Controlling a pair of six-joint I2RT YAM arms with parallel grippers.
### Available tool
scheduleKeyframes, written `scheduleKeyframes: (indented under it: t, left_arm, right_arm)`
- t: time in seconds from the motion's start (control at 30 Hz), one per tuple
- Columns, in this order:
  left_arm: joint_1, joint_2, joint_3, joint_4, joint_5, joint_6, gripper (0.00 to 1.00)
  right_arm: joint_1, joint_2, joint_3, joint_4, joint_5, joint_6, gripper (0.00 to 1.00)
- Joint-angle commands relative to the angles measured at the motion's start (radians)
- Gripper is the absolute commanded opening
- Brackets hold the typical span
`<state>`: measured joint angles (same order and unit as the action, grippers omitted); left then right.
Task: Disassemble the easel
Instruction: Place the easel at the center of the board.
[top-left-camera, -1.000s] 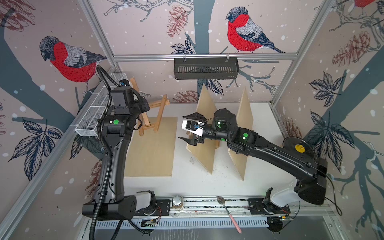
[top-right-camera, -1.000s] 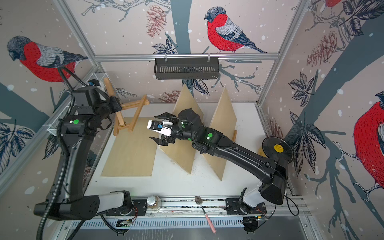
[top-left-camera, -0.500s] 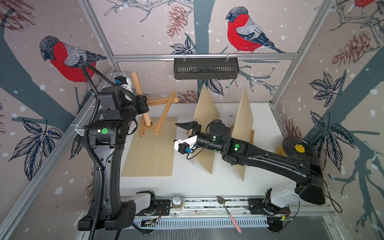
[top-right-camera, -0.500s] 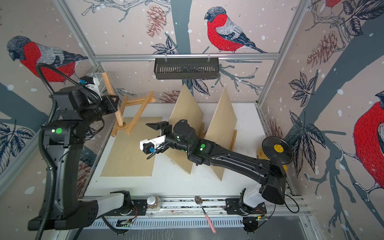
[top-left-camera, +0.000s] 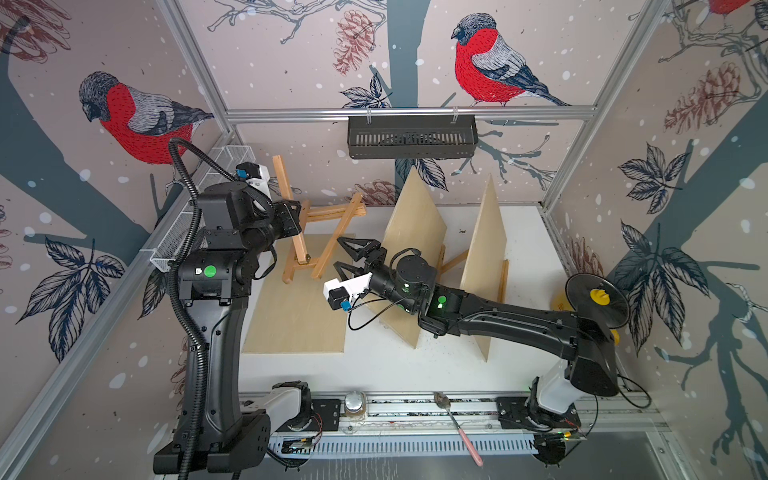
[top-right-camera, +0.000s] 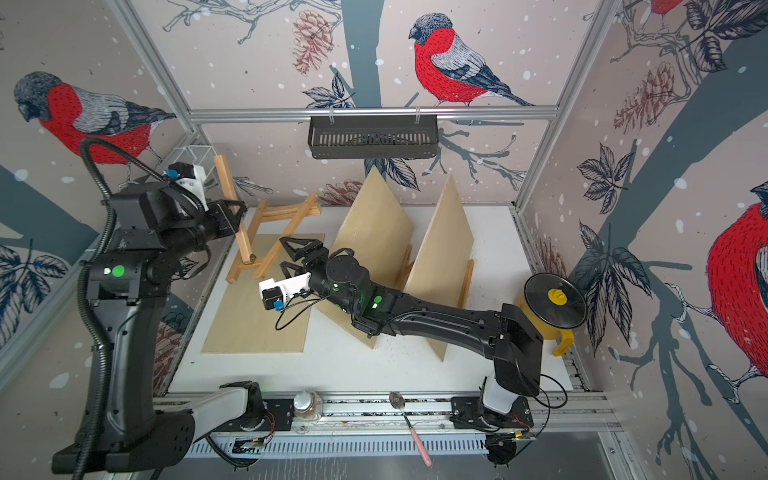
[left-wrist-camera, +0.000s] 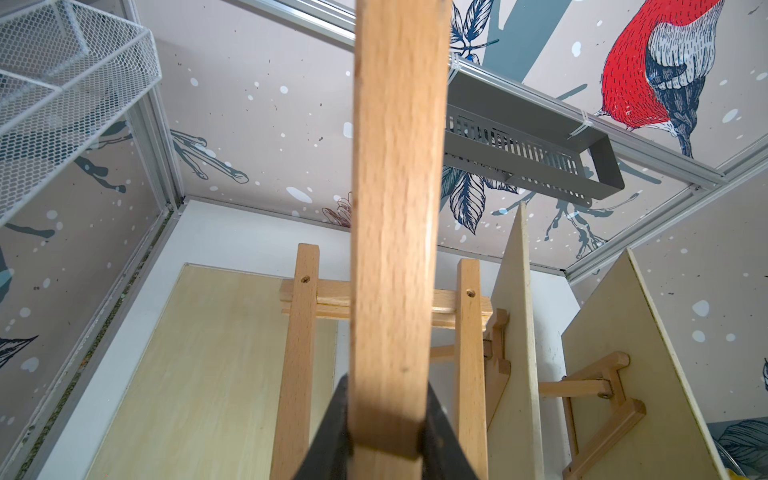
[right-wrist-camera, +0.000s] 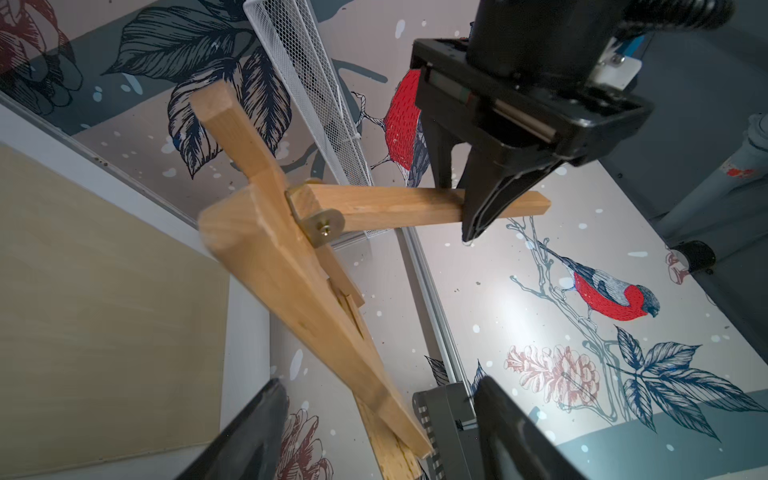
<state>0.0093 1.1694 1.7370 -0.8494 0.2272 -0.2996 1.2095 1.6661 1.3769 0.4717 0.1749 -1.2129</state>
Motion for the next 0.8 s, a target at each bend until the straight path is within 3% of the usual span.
scheduleKeyframes:
  t: [0.0,0.33,0.53,0.73,0.77]
  left_arm:
    - [0.0,-0.012,-0.003,0.06,0.036,-0.012,0.06]
    - [-0.001,-0.017,0.002,0.092,0.118,-0.03,0.06]
    - [-0.001,-0.019,0.003,0.11,0.155,-0.042,0.06]
    - [0.0,-0.023,0.004,0.112,0.149,-0.04,0.06]
    - [-0.001,-0.023,0.004,0.112,0.147,-0.04,0.06]
  right_arm:
    - [0.004,0.009,0.023,0.019,0.004,-0.033,0.72]
    - [0.006,0.046,0.147,-0.164,-0.017,-0.062,0.57]
    - [0.007,0.083,0.21,-0.242,-0.018,-0.079,0.4]
    - [0.009,0.119,0.272,-0.291,0.011,-0.092,0.08]
    - [0.009,0.119,0.269,-0.281,0.021,-0.095,0.07]
